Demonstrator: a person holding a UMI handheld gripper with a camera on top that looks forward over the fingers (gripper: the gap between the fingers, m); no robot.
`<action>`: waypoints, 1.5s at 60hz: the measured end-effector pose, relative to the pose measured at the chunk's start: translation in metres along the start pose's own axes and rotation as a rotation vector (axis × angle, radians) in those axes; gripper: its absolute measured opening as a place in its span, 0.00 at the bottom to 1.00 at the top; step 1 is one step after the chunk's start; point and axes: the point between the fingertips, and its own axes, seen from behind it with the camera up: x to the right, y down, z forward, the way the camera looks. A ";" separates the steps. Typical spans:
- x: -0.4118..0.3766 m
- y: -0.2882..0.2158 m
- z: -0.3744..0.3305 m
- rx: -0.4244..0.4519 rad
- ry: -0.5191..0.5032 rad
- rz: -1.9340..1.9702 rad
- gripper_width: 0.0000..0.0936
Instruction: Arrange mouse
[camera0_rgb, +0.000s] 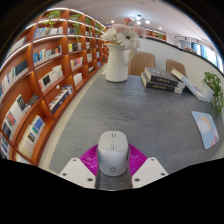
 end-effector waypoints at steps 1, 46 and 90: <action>0.000 0.000 0.000 -0.002 -0.001 -0.002 0.39; 0.335 -0.296 -0.174 0.455 0.143 0.074 0.38; 0.470 -0.012 -0.008 -0.075 0.121 0.135 0.43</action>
